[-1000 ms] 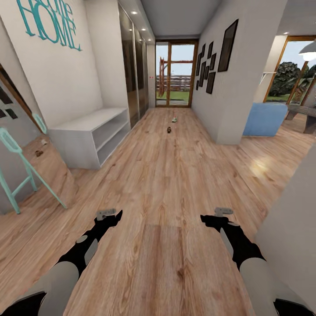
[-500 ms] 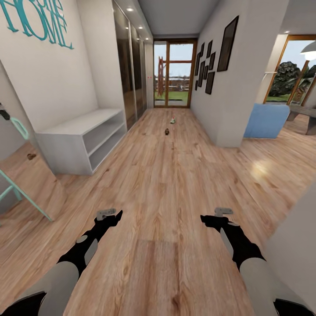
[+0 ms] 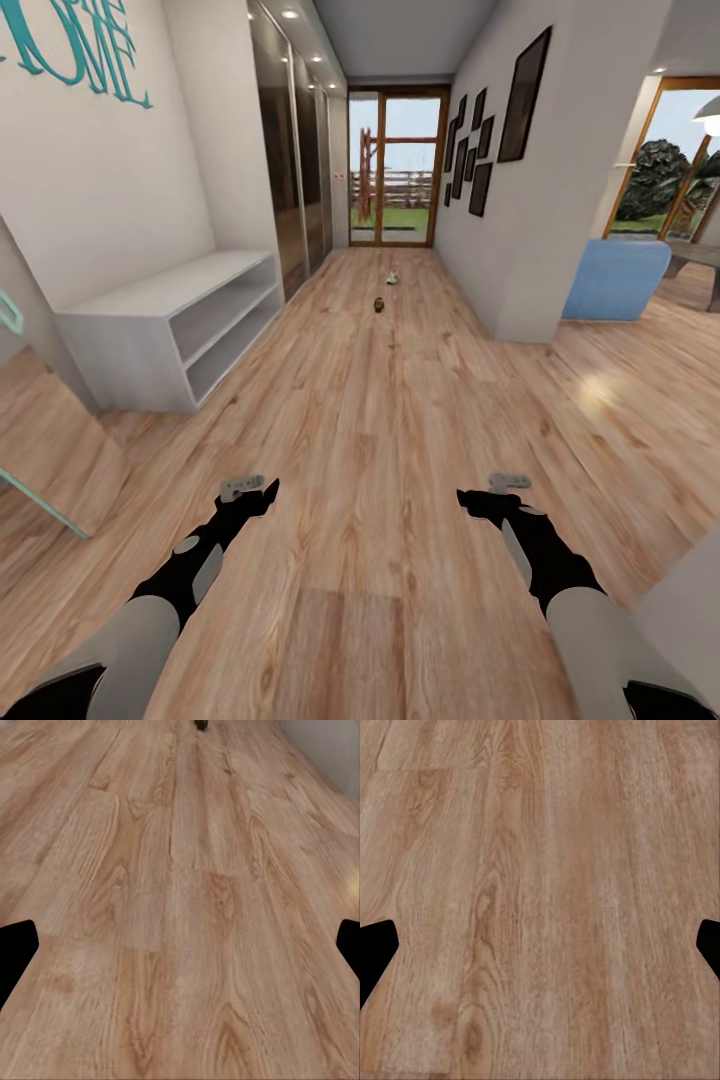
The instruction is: Pick up the two gym shoes and the two sandals from the corridor floor and place them onto the hallstand (shoe rack) in the corridor, making sure they are on the rack and not on the floor. Arrange them so the two gym shoes are next to each other and the two sandals are next to each other.
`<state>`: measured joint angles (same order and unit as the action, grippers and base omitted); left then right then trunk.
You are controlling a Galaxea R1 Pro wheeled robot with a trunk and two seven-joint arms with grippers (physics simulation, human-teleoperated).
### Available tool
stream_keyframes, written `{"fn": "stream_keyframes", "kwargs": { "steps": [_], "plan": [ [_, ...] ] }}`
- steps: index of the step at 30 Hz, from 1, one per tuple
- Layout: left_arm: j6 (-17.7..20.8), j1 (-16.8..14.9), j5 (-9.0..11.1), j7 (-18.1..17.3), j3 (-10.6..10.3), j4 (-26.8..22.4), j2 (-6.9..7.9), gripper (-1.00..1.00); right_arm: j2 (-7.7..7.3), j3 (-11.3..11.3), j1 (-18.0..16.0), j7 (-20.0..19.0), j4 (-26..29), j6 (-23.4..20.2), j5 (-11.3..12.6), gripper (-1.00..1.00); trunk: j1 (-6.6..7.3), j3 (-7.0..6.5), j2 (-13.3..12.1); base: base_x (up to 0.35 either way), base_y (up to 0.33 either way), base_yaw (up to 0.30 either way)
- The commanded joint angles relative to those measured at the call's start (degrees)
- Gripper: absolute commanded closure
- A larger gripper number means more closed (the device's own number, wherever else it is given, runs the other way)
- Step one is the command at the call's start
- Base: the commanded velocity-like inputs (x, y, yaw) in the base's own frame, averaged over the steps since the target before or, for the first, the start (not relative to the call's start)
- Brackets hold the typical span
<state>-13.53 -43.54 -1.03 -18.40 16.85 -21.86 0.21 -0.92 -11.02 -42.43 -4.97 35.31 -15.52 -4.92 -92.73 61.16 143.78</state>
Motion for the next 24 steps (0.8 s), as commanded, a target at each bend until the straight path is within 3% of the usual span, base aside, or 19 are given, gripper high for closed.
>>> {"fn": "stream_keyframes", "kwargs": {
  "steps": [1, 24],
  "plan": [
    [-0.09, -0.05, -0.11, -0.49, 0.46, 0.06, -0.03, -1.0, 0.04, -0.32, -0.02, -0.48, 0.1, -0.3, -0.53, -1.0, -0.02, 0.05, 0.02, 0.348, -0.004, 0.0],
    [-0.09, -0.05, -0.11, -0.49, 0.46, 0.06, -0.03, -1.0, 0.1, -0.3, -0.02, -0.48, 0.11, -0.31, -0.53, -1.0, -0.02, 0.05, 0.02, 0.349, 0.0, 0.0]
  ]
}}
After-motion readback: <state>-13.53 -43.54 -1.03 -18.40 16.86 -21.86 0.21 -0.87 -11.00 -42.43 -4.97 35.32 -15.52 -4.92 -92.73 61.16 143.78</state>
